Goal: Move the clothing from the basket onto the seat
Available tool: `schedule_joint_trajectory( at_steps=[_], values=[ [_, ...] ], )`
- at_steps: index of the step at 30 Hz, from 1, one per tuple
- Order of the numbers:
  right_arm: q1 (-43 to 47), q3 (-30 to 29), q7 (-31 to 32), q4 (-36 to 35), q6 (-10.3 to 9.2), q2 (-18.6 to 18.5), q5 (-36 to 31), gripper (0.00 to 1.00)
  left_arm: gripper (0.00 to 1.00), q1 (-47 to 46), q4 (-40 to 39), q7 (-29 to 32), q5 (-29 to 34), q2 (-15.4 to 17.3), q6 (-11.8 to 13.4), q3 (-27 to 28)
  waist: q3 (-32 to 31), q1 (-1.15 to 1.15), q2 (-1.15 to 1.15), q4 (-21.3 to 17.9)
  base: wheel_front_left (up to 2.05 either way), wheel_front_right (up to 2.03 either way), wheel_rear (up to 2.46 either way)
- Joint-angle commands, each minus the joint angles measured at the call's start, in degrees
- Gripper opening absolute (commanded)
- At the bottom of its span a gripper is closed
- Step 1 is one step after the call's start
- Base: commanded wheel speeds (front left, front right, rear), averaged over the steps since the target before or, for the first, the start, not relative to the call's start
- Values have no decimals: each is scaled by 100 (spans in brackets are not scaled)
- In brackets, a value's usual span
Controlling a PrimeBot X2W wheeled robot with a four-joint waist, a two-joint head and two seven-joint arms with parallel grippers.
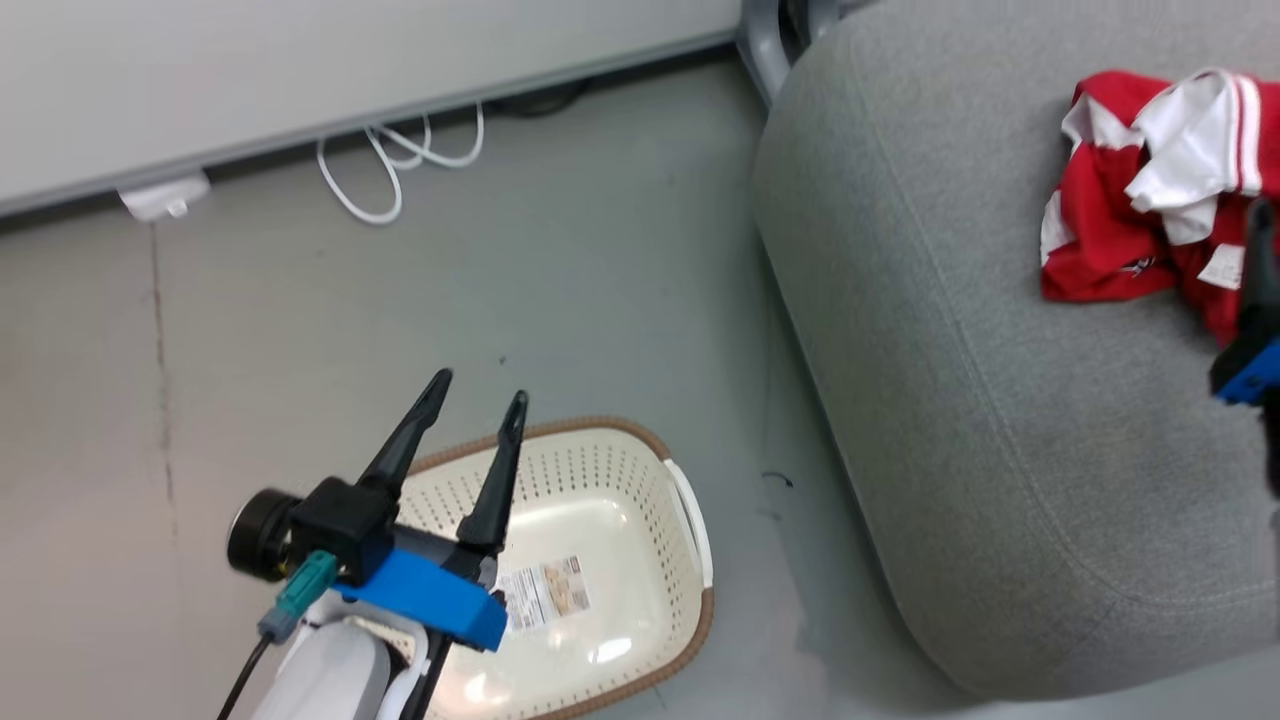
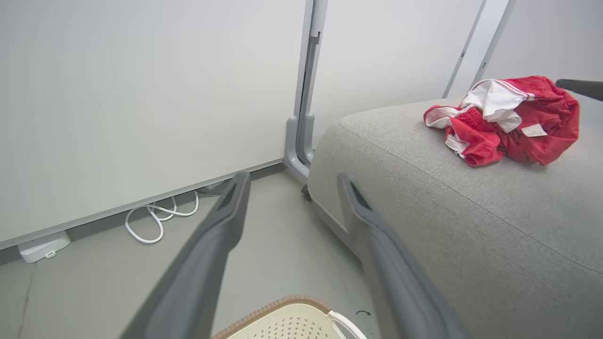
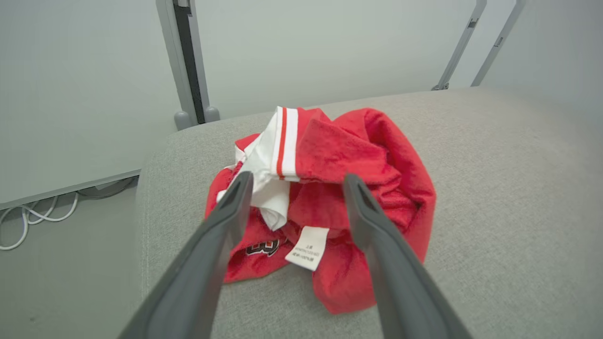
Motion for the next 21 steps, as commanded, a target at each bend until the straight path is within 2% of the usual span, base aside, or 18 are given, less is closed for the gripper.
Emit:
schedule_joint_trajectory(
  at_steps=[1,11,21],
  values=[
    [238,130,-36,-129,3,84,97,100,100,159,31,-25,-19,-32,44,100,-326,1,0,30,0,0,0],
    [1608,933,59,-1765,2,463,840,100,100,782,128,-26,-45,-238,48,762,-1008,1,0,103,0,0,0],
    [3041,949,668,-3577,3,873,1033,100,100,1173,171,-27,163,-425,2,1192,-1377,1,0,352,0,0,0]
  ],
)
